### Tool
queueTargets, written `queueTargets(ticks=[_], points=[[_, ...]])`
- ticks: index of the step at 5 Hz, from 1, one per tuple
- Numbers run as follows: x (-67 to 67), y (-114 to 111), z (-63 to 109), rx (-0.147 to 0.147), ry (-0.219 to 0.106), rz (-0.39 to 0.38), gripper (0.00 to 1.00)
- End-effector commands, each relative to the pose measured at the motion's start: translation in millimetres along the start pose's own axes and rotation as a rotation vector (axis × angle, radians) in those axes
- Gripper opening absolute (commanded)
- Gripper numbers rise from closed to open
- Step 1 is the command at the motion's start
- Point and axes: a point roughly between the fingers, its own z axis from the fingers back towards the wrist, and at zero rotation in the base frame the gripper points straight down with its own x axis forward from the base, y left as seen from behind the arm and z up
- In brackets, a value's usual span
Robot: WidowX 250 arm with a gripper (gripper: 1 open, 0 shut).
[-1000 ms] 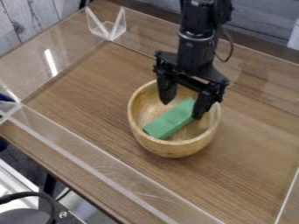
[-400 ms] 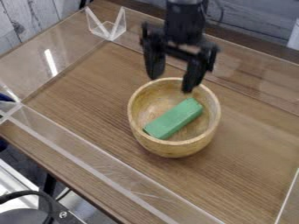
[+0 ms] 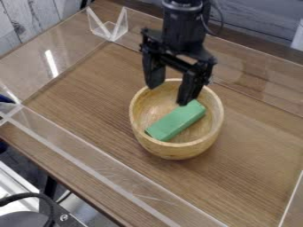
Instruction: Remove the green block from inside the brown bowl and put it on the table
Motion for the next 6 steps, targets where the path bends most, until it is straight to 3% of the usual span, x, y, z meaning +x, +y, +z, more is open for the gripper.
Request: queueTargets(ticks=[1, 2, 3, 4, 5, 6], points=[[19.5, 1.2, 4.2, 0.025, -0.033, -0.002, 1.0], [29.7, -0.4, 0.9, 0.04, -0.022, 0.006, 1.0], [21.2, 2.9, -3.5, 0.038, -0.052, 0.009, 1.0], [9.2, 6.8, 4.9, 0.035, -0.115, 0.008, 1.0], [13.6, 2.1, -1.4, 0.005, -0.108, 0.073, 1.0], [18.6, 1.7, -12.7, -0.015, -0.082, 0.119, 1.0]])
